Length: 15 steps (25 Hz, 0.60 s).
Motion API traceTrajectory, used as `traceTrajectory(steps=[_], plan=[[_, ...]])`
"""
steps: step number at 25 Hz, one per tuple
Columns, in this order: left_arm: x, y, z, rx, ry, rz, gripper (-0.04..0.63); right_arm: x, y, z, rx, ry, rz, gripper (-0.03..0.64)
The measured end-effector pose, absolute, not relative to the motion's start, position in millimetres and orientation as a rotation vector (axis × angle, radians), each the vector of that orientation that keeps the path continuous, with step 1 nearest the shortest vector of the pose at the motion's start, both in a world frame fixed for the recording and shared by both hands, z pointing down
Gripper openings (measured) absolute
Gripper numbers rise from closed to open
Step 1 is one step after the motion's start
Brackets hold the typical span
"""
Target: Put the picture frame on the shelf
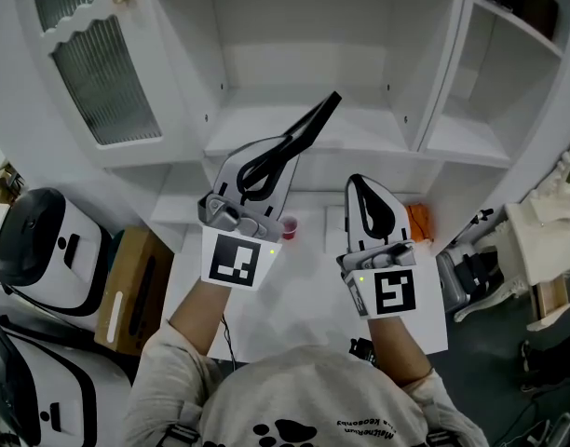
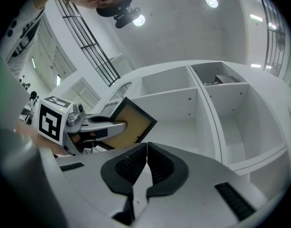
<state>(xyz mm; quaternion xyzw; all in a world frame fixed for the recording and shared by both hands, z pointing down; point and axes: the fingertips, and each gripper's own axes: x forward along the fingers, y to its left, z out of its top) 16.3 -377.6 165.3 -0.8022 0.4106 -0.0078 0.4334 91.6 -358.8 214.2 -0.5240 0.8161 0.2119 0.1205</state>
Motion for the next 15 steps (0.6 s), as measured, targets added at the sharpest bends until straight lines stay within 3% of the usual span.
traceTrajectory(steps=[15], plan=[[41, -410, 188, -1.839, 0.948, -0.309, 0.029, 92, -366, 215, -1.544, 2.396, 0.615, 0.034]])
